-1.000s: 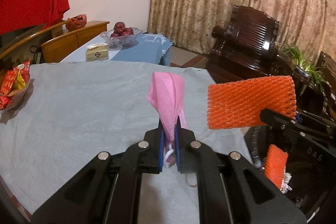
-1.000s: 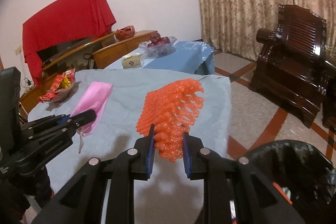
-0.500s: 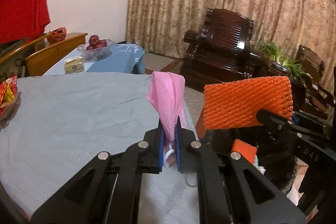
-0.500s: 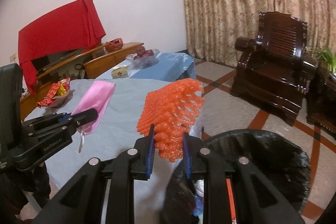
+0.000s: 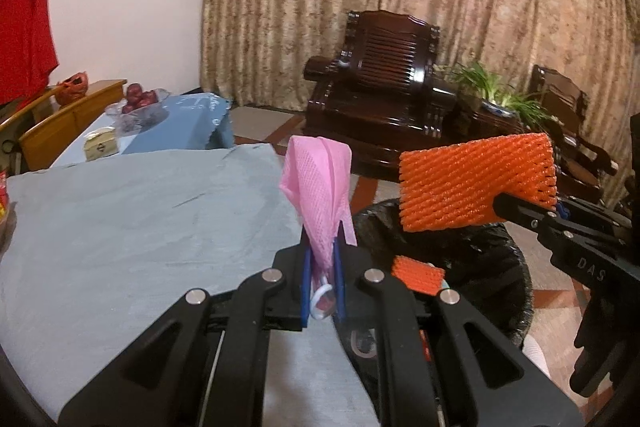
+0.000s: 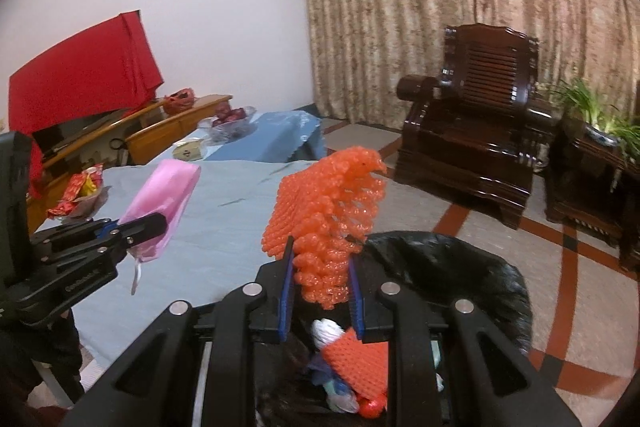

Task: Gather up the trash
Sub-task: 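Carry the pink packet and orange foam net over the black bin, then open both grippers to drop the pink packet and foam net into the bin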

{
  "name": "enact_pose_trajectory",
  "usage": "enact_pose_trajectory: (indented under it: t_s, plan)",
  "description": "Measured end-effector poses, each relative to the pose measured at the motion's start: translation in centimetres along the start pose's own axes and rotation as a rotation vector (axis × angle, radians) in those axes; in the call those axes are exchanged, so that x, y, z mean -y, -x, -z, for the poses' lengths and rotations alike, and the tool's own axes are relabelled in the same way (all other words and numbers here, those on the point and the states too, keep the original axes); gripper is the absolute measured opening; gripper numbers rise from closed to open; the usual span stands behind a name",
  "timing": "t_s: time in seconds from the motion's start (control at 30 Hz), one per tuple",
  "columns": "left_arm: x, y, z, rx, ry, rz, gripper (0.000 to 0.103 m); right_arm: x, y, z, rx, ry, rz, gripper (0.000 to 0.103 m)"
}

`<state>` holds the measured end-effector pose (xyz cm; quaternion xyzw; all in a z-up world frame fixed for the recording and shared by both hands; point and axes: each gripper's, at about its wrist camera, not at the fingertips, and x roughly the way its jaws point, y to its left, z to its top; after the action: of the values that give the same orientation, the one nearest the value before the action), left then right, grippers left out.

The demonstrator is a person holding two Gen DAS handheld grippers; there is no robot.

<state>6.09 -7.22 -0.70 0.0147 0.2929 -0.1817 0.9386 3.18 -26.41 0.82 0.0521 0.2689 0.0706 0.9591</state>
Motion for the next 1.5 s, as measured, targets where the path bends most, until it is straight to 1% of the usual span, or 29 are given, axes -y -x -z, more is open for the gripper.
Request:
enact_pose_trajectory:
  t_s: [0.27,0.5,0.63,0.73,0.93,1.1,1.13,1.17,1.2,1.27,1.3,1.33,1.37,1.4,1.47,1.5]
  plan:
    - [2.7,-1.8,0.3,-0.013,-0.042,0.066,0.009,3.5,1.4,1.4,-0.016,-0.042,0.082,0.023]
    - [5.7,-4.4,0.9,-0.044,-0.088,0.141,0.010,6.3,1.7,2.7,-0.045,-0.075,0.150,0.023]
    - [7.2,-6.4,1.5,-0.062,-0.108,0.166,0.010,7.7,0.9,3.6,-0.075,-0.086,0.189,0.023]
    - [8.0,-8.4,1.9,-0.083,-0.114,0.184,0.010,8.8,0.4,4.2,-0.092,-0.099,0.201,0.023]
    - [9.0,-12.2,2.5,-0.124,-0.123,0.190,0.010,10.6,-2.1,4.8,-0.126,-0.116,0.207,0.023]
    - [9.2,-14.6,2.3,-0.146,-0.131,0.189,0.015,11.5,-4.3,5.2,-0.151,-0.113,0.203,0.023]
    - [9.2,-14.8,2.3,-0.148,-0.134,0.185,0.018,11.7,-4.8,5.3,-0.158,-0.111,0.201,0.025]
    - [9.3,-15.1,2.3,-0.151,-0.135,0.186,0.024,11.8,-5.2,5.3,-0.163,-0.107,0.201,0.028]
    - [9.3,-15.4,2.2,-0.157,-0.134,0.197,0.028,11.9,-5.5,5.5,-0.169,-0.104,0.206,0.038]
    - [9.0,-15.9,2.1,-0.167,-0.121,0.212,0.045,12.4,-6.5,5.7,-0.195,-0.102,0.206,0.055]
    - [8.9,-16.0,2.1,-0.168,-0.114,0.217,0.049,12.5,-6.7,5.9,-0.203,-0.106,0.204,0.056]
    - [8.6,-16.0,2.0,-0.171,-0.104,0.226,0.056,12.7,-6.8,6.0,-0.211,-0.112,0.203,0.057]
    - [8.4,-16.0,2.0,-0.169,-0.100,0.230,0.064,12.7,-6.8,6.1,-0.213,-0.113,0.206,0.064]
    - [8.3,-15.9,2.0,-0.163,-0.101,0.228,0.067,12.7,-6.6,6.2,-0.209,-0.113,0.216,0.074]
    - [8.0,-15.6,2.0,-0.159,-0.104,0.224,0.070,12.5,-6.1,6.2,-0.194,-0.111,0.222,0.079]
    - [7.7,-15.4,2.0,-0.158,-0.102,0.223,0.072,12.4,-5.7,6.1,-0.189,-0.109,0.226,0.086]
